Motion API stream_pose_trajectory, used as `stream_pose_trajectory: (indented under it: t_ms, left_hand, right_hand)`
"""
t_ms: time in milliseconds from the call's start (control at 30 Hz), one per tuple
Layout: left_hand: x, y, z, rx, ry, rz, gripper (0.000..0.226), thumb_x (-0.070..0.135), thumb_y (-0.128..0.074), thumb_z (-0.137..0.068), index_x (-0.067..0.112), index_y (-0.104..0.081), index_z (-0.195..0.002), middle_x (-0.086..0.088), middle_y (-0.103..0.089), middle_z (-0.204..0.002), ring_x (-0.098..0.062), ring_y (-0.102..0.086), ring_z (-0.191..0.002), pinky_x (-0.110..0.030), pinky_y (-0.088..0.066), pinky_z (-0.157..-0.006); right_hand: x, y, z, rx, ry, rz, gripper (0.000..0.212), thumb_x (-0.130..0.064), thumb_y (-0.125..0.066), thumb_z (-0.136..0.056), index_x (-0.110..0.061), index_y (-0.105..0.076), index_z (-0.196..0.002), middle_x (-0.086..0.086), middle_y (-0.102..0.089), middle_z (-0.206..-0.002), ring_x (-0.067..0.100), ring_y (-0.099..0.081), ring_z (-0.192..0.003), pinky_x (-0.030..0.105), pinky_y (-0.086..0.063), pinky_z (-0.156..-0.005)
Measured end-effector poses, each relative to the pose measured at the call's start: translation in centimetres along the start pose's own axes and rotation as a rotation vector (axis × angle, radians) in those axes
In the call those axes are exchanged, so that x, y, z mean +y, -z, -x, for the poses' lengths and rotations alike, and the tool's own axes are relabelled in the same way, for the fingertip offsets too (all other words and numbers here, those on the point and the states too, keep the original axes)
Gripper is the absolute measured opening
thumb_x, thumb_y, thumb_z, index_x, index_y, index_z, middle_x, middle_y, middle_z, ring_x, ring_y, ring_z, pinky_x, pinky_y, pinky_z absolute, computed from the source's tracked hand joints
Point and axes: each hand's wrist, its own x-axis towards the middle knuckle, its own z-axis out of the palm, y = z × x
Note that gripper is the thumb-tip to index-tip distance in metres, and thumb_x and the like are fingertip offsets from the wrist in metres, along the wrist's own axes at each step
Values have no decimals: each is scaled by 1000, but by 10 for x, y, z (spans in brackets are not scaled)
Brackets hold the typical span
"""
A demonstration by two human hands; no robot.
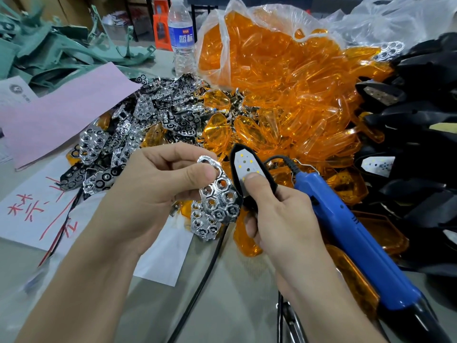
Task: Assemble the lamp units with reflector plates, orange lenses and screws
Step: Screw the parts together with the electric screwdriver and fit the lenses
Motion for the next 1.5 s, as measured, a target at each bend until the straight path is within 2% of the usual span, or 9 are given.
stream_pose_trajectory:
  t_ms: [167,333,667,800,900,1000,1233,1400,1500]
  left_hand:
    - [-1,-5,0,1,-42,70,45,47,-98,-46,23,-84,-81,7,-68,-64,-8,-68,-61,-21,-55,-56]
    - [-4,-16,0,40,-104,19,32,11,-92,-49,23,-84,-78,4,-74,-64,-8,-68,-57,-18,-52,-52]
    - [-13,-19,-2,232,-296,-170,23,28,-90,-65,30,-84,-87,-13,-61,-87,-22,-54,-80,-25,-53,-61]
    - [-14,-19,-3,307,-336,-317,21,23,-89,-72,31,-83,-90,-9,-60,-82,-24,-57,-76,-49,-55,-67]
    - [-14,-23,0,383,-371,-398,24,31,-90,-71,39,-82,-92,8,-63,-82,-16,-60,-74,-30,-53,-66]
    - [-16,-30,2,426,-416,-443,27,32,-89,-71,45,-80,-92,14,-62,-85,-3,-57,-74,-11,-45,-60]
    - [-23,-37,2,455,-362,-537,42,35,-73,-83,55,-69,-120,27,-69,-97,1,-67,-85,-9,-49,-62]
    - [-25,-39,5,428,-361,-557,25,44,-65,-92,52,-72,-114,29,-75,-99,-3,-74,-89,-33,-62,-77]
    - [-24,-36,5,314,-310,-450,39,46,-68,-88,41,-71,-127,22,-75,-116,-5,-73,-98,-40,-62,-86]
  right_hand:
    - [1,-1,0,6,11,41,38,-77,-53,-68,-45,-71,-77,0,-59,-54,14,-48,-50,37,-42,-56]
    - [3,-2,0,10,55,131,65,-85,-42,-60,-28,-68,-76,3,-56,-52,17,-44,-50,38,-40,-55]
    - [7,1,1,-170,96,66,70,-84,-29,-79,-23,-65,-81,2,-65,-60,6,-51,-47,38,-43,-56]
    - [8,4,1,-201,109,25,78,-89,-26,-79,-22,-65,-81,5,-68,-64,5,-48,-43,36,-40,-55]
    - [5,4,1,-251,136,90,74,-89,-31,-79,-22,-62,-87,3,-68,-67,4,-48,-46,39,-41,-58]
    - [2,4,0,-275,154,57,45,-76,-49,-79,-35,-66,-85,-1,-65,-63,4,-49,-48,37,-39,-58]
    - [-1,3,1,-288,167,-12,29,-63,-51,-86,-39,-67,-83,-1,-62,-59,7,-52,-50,36,-39,-56]
    - [1,1,2,-250,191,30,44,-72,-45,-82,-32,-63,-81,-1,-61,-58,10,-55,-52,37,-41,-57]
    - [2,2,2,-181,215,35,43,-72,-45,-85,-35,-66,-84,-5,-57,-58,14,-56,-57,40,-46,-55]
